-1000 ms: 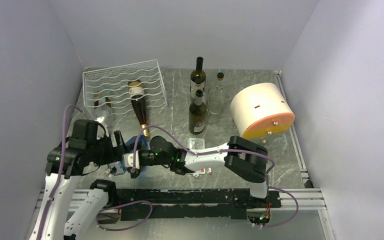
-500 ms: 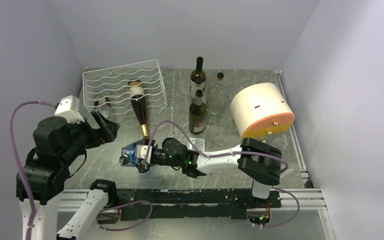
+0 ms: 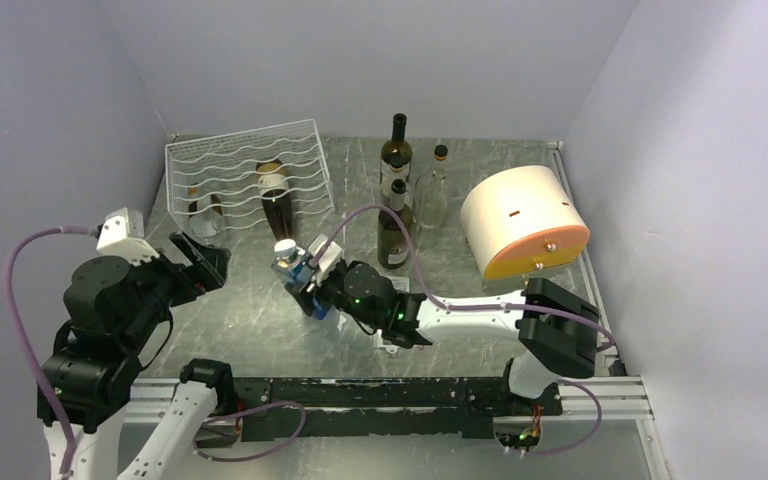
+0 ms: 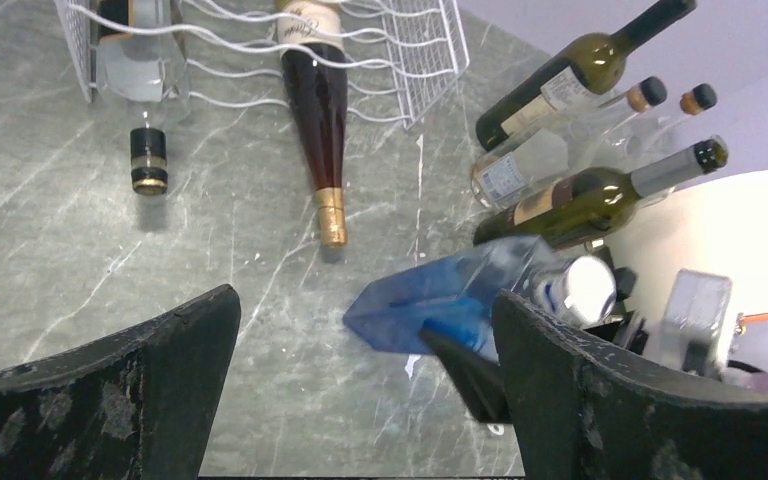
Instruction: Take the wine bottle off the wine rack
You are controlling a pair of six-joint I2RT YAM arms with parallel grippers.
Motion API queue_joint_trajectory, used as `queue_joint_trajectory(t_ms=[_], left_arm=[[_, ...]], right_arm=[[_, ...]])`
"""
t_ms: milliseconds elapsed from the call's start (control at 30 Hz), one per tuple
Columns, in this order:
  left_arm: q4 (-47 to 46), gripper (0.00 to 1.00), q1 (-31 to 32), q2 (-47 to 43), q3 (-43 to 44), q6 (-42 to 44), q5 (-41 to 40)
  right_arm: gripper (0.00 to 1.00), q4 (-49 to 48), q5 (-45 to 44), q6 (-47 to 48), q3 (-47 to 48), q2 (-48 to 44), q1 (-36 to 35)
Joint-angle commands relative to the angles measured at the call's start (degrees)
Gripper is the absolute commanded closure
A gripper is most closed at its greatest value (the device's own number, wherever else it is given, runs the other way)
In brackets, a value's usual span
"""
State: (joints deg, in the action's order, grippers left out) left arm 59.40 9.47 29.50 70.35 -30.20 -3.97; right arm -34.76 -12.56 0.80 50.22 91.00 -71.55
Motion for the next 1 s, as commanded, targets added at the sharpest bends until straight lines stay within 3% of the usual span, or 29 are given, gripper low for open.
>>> queue_joint_trajectory(t_ms=[0, 200, 400, 667, 967], left_arm=[[-2.49, 0.01, -0.25, -0.55, -2.5, -0.8, 0.66], [-3.22, 0.01, -0.25, -2.12, -5.42, -1.27, 1.77], [-3.37, 0.01, -0.25, -3.92, -8.55, -1.87, 2.77], [-2.4, 0.01, -0.25, -5.75, -10.14, -2.04, 3.64], [-1.3, 0.01, -0.25, -6.71, -10.4, -1.73, 3.17]], right_arm=[[1.0, -5.51, -13.14, -4.0, 0.5, -3.84, 1.44], [1.0, -5.36, -20.21, -5.36, 3.67, -2.3, 5.1], [1.0, -8.99, -20.57, -7.64, 8.52, 2.76, 10.39], [1.0, -15.24, -26.37, -0.21, 16.59, 12.46, 11.32], [1.0, -21.83, -34.28, 1.84, 17.49, 17.36, 11.29]])
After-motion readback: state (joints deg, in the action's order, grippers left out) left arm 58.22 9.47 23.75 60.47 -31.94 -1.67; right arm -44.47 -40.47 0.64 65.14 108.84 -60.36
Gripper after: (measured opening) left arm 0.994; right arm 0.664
